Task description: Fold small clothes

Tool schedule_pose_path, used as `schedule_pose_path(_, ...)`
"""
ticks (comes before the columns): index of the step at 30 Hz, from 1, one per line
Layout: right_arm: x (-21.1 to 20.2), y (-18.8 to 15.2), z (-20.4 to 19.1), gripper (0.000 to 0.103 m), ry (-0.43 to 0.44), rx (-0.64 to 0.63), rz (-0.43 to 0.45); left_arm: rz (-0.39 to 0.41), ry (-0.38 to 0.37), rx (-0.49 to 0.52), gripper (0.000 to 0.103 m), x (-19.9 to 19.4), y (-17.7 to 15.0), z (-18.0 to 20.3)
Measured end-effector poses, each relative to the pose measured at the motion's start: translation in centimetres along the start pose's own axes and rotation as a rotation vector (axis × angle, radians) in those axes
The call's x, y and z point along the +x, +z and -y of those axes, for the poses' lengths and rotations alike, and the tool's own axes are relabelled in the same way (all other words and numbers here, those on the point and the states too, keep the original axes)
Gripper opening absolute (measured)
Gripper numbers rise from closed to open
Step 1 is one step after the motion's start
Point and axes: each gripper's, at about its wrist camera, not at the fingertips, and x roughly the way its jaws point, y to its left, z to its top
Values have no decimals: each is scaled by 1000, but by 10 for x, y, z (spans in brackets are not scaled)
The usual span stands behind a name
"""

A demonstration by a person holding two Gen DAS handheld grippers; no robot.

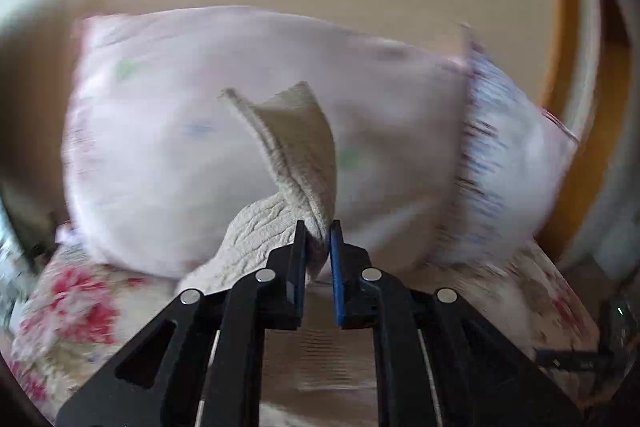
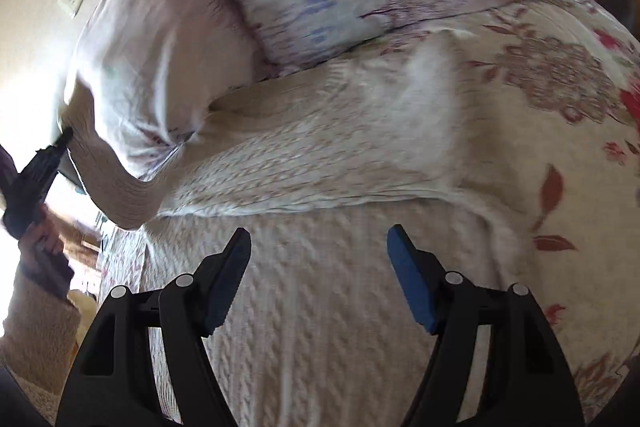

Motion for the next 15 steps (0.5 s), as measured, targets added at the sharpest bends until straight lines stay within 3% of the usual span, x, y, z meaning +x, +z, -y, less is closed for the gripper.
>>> schedule_pose_path(3,-9,0,27,72,-26,67,10,-202,-219,176,23,47,-39,122)
schedule_pose_path(4,-14,0,35,72,-34,87,11,-259,-237,233,23,55,-55,146)
schedule_pose_path(6,-31,-3,52,72,-42,122,30,-304,-200,291,28,54,-81,157)
schedule_pose_path(7,-40,-6,60,72,-46,131,41,-318,-157,259,44,48,-89,143)
schedule_pose_path(9,-58,-15,77,72,-61,156,36,-343,-47,150,61,31,-101,97)
schedule_pose_path(12,-70,-36,105,72,-35,244,-32,-435,77,-8,64,-3,-128,26)
schedule_pose_path(15,-66,-60,121,65,40,318,-138,-539,155,-126,65,-34,-167,-15)
